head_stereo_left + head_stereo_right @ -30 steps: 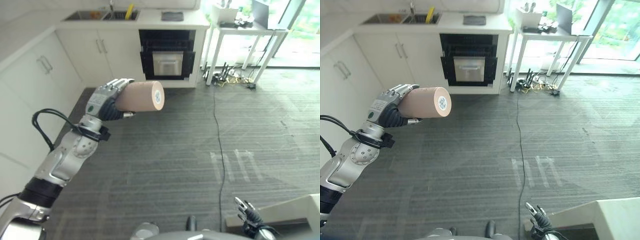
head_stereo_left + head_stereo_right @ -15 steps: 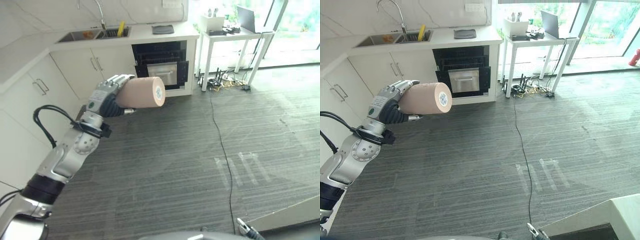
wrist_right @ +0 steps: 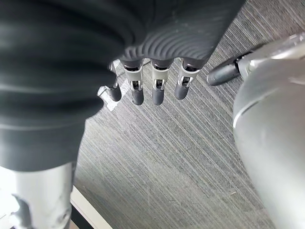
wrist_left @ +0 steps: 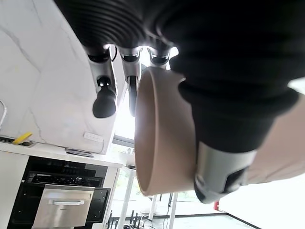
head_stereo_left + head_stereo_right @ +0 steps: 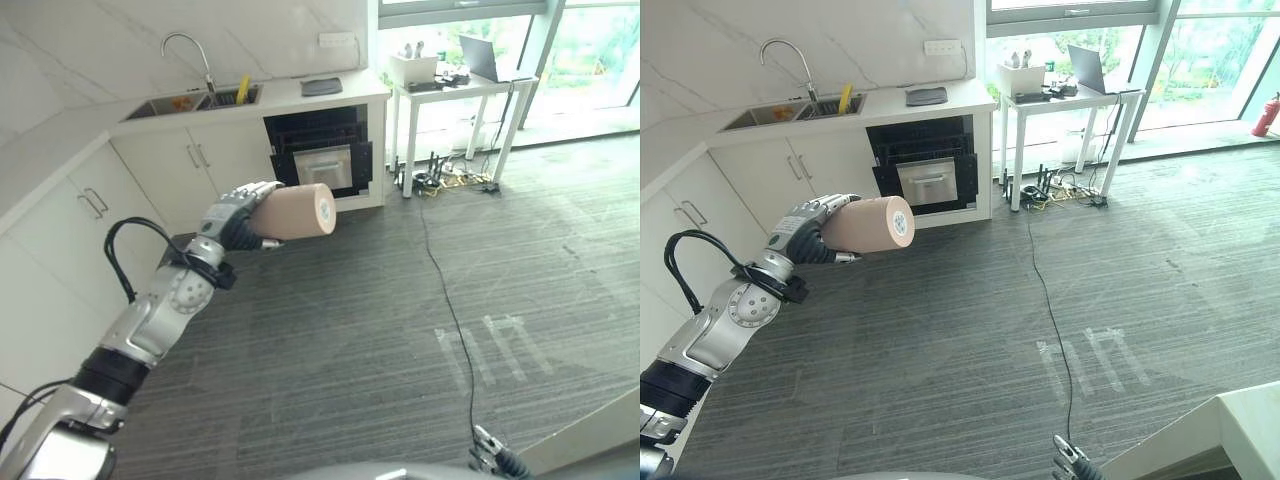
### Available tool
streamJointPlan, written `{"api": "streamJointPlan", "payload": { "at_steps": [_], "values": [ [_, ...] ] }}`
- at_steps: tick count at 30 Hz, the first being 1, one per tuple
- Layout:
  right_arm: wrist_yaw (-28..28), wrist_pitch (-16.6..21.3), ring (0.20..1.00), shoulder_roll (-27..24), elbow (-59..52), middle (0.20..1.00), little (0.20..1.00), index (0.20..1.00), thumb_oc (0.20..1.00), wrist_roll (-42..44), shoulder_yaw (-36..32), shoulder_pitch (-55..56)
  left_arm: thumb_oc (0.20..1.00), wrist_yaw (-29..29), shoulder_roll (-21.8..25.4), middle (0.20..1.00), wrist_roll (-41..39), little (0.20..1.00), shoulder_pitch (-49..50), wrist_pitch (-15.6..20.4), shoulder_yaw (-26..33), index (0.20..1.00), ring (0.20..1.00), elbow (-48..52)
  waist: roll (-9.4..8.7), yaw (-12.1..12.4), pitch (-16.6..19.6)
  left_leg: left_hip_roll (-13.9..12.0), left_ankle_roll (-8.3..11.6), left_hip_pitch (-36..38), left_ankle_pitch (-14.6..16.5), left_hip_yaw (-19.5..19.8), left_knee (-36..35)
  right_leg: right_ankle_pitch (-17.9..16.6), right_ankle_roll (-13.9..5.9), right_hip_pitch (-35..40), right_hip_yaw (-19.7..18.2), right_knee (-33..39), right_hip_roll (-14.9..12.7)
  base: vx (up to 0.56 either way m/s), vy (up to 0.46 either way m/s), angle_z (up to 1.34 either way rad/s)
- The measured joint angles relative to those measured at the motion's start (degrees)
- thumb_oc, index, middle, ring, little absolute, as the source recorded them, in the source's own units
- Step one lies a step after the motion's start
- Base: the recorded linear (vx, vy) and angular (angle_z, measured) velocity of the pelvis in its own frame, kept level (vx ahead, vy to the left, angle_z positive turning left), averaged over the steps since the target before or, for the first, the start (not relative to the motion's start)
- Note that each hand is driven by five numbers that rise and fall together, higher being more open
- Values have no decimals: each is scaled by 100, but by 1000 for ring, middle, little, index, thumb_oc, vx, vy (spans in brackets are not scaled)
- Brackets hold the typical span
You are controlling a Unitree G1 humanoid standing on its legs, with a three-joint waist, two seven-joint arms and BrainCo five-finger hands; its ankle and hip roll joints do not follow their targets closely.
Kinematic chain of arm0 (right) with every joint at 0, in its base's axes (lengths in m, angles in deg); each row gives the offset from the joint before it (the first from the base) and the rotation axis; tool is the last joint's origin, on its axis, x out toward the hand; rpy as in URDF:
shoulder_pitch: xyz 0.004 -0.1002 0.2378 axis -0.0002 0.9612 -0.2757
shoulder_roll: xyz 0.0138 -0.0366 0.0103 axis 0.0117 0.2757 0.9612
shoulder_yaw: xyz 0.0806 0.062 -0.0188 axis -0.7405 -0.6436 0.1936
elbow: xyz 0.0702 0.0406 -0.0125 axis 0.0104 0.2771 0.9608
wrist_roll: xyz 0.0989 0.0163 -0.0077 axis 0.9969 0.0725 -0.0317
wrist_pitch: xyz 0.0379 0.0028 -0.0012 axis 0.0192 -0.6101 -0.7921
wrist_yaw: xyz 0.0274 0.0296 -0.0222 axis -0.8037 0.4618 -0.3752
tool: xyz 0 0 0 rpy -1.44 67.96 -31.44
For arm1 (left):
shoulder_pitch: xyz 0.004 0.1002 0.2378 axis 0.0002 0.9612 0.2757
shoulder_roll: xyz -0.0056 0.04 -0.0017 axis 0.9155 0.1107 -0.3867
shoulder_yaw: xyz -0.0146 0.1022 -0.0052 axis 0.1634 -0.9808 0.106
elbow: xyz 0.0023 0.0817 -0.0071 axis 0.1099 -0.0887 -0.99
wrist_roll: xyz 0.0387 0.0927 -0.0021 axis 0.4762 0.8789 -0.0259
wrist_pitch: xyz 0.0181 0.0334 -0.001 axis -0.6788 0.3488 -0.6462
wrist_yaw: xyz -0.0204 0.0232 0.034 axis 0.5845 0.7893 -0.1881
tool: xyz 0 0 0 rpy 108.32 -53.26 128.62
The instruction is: Place the dishes in the dishwasher.
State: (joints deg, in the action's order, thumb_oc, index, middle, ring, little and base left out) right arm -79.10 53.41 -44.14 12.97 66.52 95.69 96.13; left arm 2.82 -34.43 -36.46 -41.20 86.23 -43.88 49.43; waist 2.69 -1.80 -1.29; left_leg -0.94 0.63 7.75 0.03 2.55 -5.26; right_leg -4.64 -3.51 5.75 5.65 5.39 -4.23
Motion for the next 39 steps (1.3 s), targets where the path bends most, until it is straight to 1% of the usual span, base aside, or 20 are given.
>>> {"api": "streamJointPlan", "payload": {
  "at_steps": [4, 8, 11, 12, 14, 15, 17, 20, 24, 27, 29, 31, 32, 33, 34, 35, 36, 37, 38, 39],
  "values": [
    [44, -8, 1000, 3, 14, 1000, 1000, 1000, 1000, -162, 6, -47, 200, 0, 1, 200, 10, 200, 0, -13, 0, 200, 200, 9, -98, 64, 34, -22, 8, -8, 9, -1, -1, 0, 22, -1, 26, -1, 16, 19, -8, -1],
    [103, -183, 1000, 32, -54, 1000, 1000, 1000, 1000, -569, 3, -46, 200, -1, 3, 200, 11, 200, 399, -254, 305, 200, 200, 30, -200, 131, 7, -47, -6, -10, 35, -21, -2, 18, 43, 96, 221, -27, -13, 32, 27, 23],
    [168, -296, 1000, 84, 21, 1000, 1000, 1000, 1000, -675, -13, -30, 200, -10, -8, 200, 15, 200, 452, -314, 324, 200, 200, 113, -320, 223, -16, -182, 13, -79, 13, -517, -2, 86, 10, 190, 540, -29, -89, -23, 75, 58],
    [169, -295, 1000, 84, 115, 1000, 1000, 1000, 1000, -674, -26, -21, 200, -24, -12, 200, 15, 200, 500, -340, 324, 200, 200, 206, -351, 243, -23, -198, 13, -103, 15, -638, -3, 119, -10, 252, 698, -31, -138, -49, 71, 90],
    [184, -266, 1000, 70, 177, 1000, 1000, 1000, 1000, -672, -69, 44, 200, -32, -69, 200, 14, 200, 520, -284, 324, 200, 200, 294, -405, 235, -45, -324, -4, -259, 28, -1159, -2, 179, -16, 327, 1171, -32, -252, -41, 62, 130],
    [187, -263, 1000, 71, 166, 1000, 1000, 1000, 1000, -671, -69, 56, 200, -41, -71, 200, 15, 200, 524, -289, 323, 200, 200, 296, -420, 228, -61, -349, -13, -351, 21, -1279, -1, 219, 5, 340, 1252, -32, -293, -39, 83, 149],
    [194, -247, 1000, 65, 161, 1000, 1000, 1000, 1000, -667, -182, 55, 200, -51, -76, 200, 15, 200, 530, -276, 326, 200, 200, 305, -405, 366, -95, -308, -90, -434, -290, -1260, 0, 358, -170, 469, 1260, -32, -372, -40, 136, 107],
    [207, -219, 1000, 51, 119, 1000, 1000, 1000, 1000, -587, -225, -105, 200, -93, -92, 200, 15, 200, 565, -219, 430, 200, 200, 301, -363, 480, -166, -176, -21, -458, -365, -1121, 1, 436, -282, 602, 1546, -32, -487, 48, 162, 50],
    [214, -226, 1000, 84, 32, 1000, 1000, 1000, 1000, -430, -240, -339, 200, -112, -92, 200, 14, 200, 557, -77, 443, 200, 200, 297, -275, 455, -299, 11, -7, -374, -398, -957, 37, 491, -382, 727, 1557, -32, -620, 114, 201, 21],
    [226, -240, 1000, 176, 65, 1000, 1000, 1000, 1000, -416, -232, -353, 200, -162, -65, 200, 16, 200, 556, 107, 447, 200, 200, 287, -269, 452, -350, 23, -16, -297, -359, -949, 21, 507, -404, 785, 1542, -44, -639, 120, 282, -3],
    [206, -245, 1000, 297, 24, 1000, 1000, 1000, 1000, -182, -202, -363, 200, -296, -51, 200, 21, 200, 527, 305, 440, 200, 200, 266, -267, 394, -388, 25, -80, -249, -261, -914, 22, 665, -424, 677, 1518, -426, -698, 71, 283, 0],
    [181, -222, 1000, 385, -73, 1000, 1000, 1000, 1000, 108, -183, -379, 200, -446, -131, 200, 54, 200, 304, 457, 344, 200, 200, 246, -196, 325, -523, 18, -124, -227, -230, -894, 40, 741, -420, 210, 1309, -1444, -827, 98, 366, 7],
    [175, -209, 1000, 391, -128, 1000, 1000, 1000, 1000, 258, -162, -352, 200, -455, -133, 200, 153, 200, -53, 540, 110, 200, 200, 101, -147, 239, -655, 96, -275, -218, -210, -752, 124, 741, -416, -244, 1055, -2446, -993, 102, 315, 17],
    [167, -205, 1000, 389, -181, 1000, 1000, 1000, 1000, 310, -142, -382, 200, -458, -132, 200, 250, 200, -314, 586, -6, 200, 200, -26, -187, 196, -789, 274, -420, -285, -108, -536, 366, 703, -448, -708, 660, -3459, -1209, 98, 211, 22],
    [154, -114, 1000, 407, -211, 1000, 1000, 1000, 1000, 387, -195, -385, 200, -470, -132, 200, 250, 200, -352, 600, -20, 200, 200, -65, -232, 140, -836, 408, -526, -233, -48, -520, 413, 407, -561, -1100, 245, -4102, -1328, 134, 138, 6],
    [150, -67, 1000, 378, -203, 1000, 1000, 1000, 1000, 463, -248, -393, 200, -477, -50, 200, 249, 200, -347, 650, -19, 200, 200, -30, -189, 105, -867, 424, -652, -169, -42, -581, 381, 319, -822, -1518, -11, -4692, -1280, 238, 22, -16],
    [120, -75, 1000, 385, -204, 1000, 1000, 1000, 1000, 462, -268, -404, 200, -477, 74, 200, 249, 200, -337, 669, -14, 200, 200, -24, -234, 117, -866, 440, -712, -166, -60, -637, 322, 515, -822, -1776, 41, -4894, -1111, 339, -92, -15],
    [46, -100, 1000, 384, -196, 1000, 1000, 1000, 1000, 451, -403, -342, 200, -481, 113, 200, 249, 200, -319, 655, -6, 200, 200, -11, -257, 84, -886, 457, -703, -164, -54, -626, 324, 744, -790, -1821, 132, -4627, -912, 377, -171, -8],
    [-24, -85, 1000, 373, -110, 1000, 1000, 1000, 1000, 449, -580, -314, 200, -483, 86, 200, 250, 200, -304, 635, -4, 200, 200, 14, -258, 52, -894, 457, -665, -172, -30, -614, 288, 896, -738, -1756, 118, -3401, -595, 555, -390, 5],
    [-69, -85, 1000, 393, 201, 1000, 1000, 1000, 1000, 447, -635, -334, 200, -485, 6, 200, 248, 200, -324, 619, -8, 200, 200, 11, -384, -6, -905, 579, -605, -160, 8, -693, 262, 496, -683, -1708, 161, -1320, -522, 448, -339, 10]
  ]
}}
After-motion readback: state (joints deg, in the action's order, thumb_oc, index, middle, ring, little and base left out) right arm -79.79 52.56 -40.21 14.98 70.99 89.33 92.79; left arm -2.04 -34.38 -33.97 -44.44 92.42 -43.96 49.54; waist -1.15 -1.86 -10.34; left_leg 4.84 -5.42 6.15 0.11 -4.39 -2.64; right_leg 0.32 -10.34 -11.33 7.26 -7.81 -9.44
